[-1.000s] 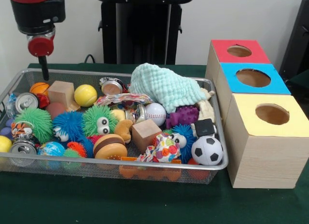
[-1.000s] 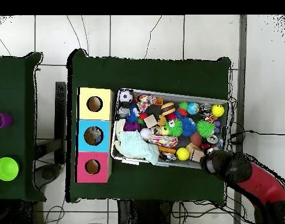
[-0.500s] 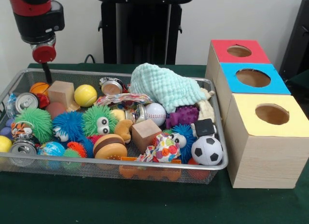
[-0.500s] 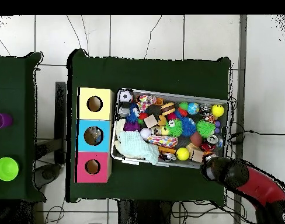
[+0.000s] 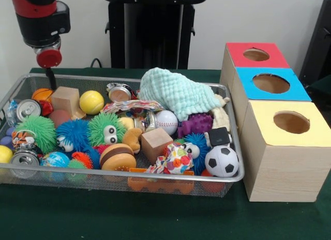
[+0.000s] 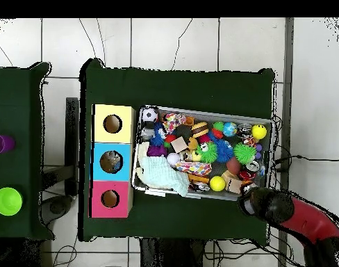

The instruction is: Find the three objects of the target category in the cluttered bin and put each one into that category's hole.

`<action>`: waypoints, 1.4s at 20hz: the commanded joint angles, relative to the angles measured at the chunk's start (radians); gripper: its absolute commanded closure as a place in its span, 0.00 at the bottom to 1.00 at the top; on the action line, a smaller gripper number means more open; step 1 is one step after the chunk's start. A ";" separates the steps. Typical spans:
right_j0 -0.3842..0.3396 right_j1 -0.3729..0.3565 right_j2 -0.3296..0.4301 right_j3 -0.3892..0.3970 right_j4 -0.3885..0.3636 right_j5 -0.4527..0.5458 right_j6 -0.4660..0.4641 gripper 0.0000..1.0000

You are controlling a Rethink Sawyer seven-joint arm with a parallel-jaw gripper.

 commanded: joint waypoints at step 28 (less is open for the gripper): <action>-0.356 0.185 0.318 -0.386 -0.241 0.236 -0.541 0.00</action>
